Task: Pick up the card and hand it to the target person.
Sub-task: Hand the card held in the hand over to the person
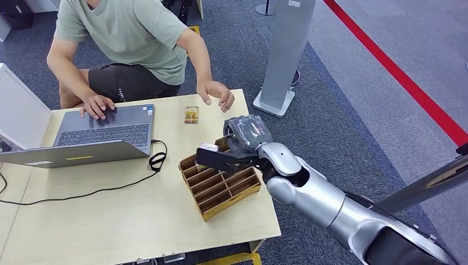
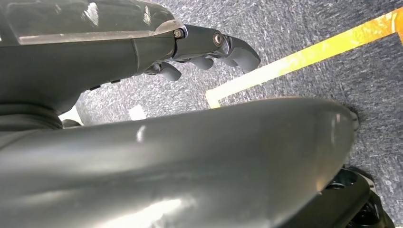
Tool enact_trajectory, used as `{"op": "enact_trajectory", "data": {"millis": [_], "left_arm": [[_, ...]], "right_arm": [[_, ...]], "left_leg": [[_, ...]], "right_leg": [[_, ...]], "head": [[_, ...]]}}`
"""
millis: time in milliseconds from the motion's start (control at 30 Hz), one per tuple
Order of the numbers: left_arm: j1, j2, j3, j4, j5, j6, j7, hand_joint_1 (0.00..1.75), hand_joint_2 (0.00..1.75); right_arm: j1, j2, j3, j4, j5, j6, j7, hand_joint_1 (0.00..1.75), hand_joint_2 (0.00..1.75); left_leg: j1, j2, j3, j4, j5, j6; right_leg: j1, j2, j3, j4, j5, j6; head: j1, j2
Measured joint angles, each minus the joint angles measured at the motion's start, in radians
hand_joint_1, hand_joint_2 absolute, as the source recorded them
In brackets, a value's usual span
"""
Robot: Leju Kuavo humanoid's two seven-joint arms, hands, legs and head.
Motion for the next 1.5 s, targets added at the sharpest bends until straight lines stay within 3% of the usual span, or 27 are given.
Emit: {"op": "enact_trajectory", "data": {"millis": [233, 400, 733, 867, 1167, 1500], "left_arm": [[0.001, 0.0, 0.0, 0.0, 0.004, 0.0, -0.004, 0.0, 0.0], [0.001, 0.0, 0.0, 0.0, 0.006, 0.0, -0.004, 0.0, 0.0], [-0.002, 0.0, 0.0, 0.0, 0.005, -0.001, -0.006, 0.0, 0.0], [-0.002, 0.0, 0.0, 0.0, 0.005, -0.004, -0.006, 0.0, 0.0], [-0.002, 0.0, -0.002, 0.0, 0.0, -0.026, -0.003, 0.0, 0.0], [0.001, 0.001, -0.003, 0.0, 0.018, -0.014, -0.005, 0.0, 0.0]], "right_arm": [[-0.104, -0.018, 0.0, -0.054, -0.045, 0.023, 0.009, 1.45, 1.75], [-0.183, -0.013, 0.014, -0.015, -0.059, 0.017, -0.033, 1.45, 1.75], [-0.255, 0.065, 0.077, 0.223, 0.028, -0.138, -0.132, 1.45, 1.75], [-0.255, 0.098, 0.095, 0.307, 0.041, -0.154, -0.152, 0.0, 1.75], [-0.257, 0.139, 0.12, 0.417, 0.063, -0.167, -0.162, 0.0, 1.75], [-0.254, 0.132, 0.116, 0.381, 0.066, -0.163, -0.133, 0.0, 1.75]], "left_leg": [[0.0, 0.0, 0.0, 0.0, 0.0, 0.0], [0.0, 0.0, -0.001, 0.0, 0.0, 0.0], [0.0, -0.001, -0.002, 0.0, 0.0, 0.0], [0.0, -0.001, -0.002, 0.0, 0.0, 0.0], [0.0, -0.001, -0.002, 0.0, 0.0, 0.0], [0.0, 0.0, -0.001, 0.0, 0.0, 0.0]], "right_leg": [[0.0, 0.0, 0.0, 0.0, 0.0, 0.0], [0.0, 0.0, 0.0, 0.0, 0.0, 0.0], [0.0, -0.001, 0.0, 0.001, 0.0, 0.0], [0.0, -0.001, 0.0, 0.001, 0.0, 0.0], [0.0, -0.001, -0.001, 0.001, 0.0, 0.0], [0.0, 0.0, -0.001, 0.001, 0.0, 0.0]], "head": [[0.0, 0.0], [0.0, 0.0], [0.0, 0.0], [0.0, 0.0], [0.0, 0.0], [0.0, 0.0]]}}
